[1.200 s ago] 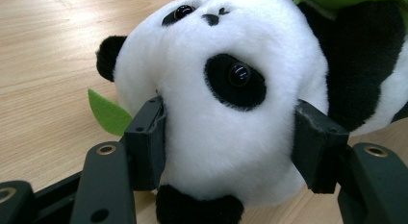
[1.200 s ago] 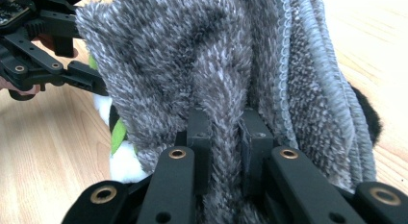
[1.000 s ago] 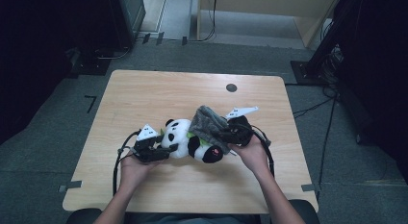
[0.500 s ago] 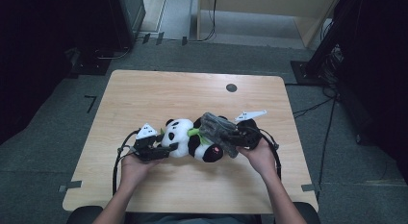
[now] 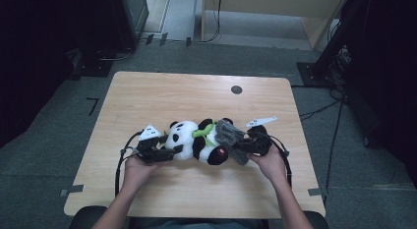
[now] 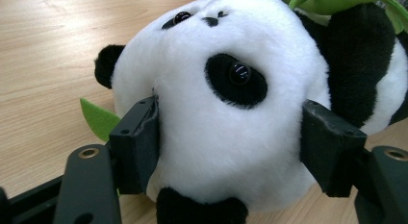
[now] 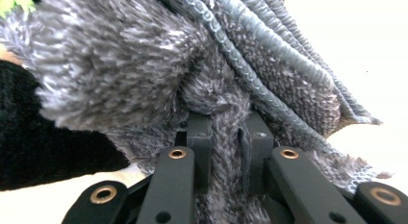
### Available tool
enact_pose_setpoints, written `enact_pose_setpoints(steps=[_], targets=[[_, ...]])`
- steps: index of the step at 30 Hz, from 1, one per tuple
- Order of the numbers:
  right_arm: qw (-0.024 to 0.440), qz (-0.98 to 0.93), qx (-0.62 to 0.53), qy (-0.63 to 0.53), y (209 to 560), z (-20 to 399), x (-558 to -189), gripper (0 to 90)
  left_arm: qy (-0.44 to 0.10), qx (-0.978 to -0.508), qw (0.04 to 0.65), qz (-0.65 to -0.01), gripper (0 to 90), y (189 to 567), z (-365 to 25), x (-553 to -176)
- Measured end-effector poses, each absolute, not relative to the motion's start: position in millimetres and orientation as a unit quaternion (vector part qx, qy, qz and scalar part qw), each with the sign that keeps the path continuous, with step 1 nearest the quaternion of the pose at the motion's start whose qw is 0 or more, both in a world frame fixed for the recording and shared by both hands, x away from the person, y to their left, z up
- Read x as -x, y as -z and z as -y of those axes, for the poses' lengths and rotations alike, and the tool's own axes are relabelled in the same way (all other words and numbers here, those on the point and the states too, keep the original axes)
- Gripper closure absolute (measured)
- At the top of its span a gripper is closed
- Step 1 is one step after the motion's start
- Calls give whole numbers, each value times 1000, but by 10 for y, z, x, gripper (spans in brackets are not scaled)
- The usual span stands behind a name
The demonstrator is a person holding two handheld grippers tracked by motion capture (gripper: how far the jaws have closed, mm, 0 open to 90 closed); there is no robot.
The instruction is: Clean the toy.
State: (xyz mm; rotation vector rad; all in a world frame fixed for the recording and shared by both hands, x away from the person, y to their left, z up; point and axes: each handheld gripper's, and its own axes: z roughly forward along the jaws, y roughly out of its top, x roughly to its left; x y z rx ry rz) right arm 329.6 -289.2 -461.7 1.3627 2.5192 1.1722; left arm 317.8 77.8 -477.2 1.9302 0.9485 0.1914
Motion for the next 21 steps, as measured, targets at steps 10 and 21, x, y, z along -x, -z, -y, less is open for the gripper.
enact_pose_setpoints(steps=[10,21], targets=[[26,-817,-455,-353,4663,2994,-3328,788,-75,-781,489,-381,174,4830,-805,-3211],[37,-805,-480,-346,4632,3201,-3351,787,-64,-781,487,-385,146,4848,-806,-3228]])
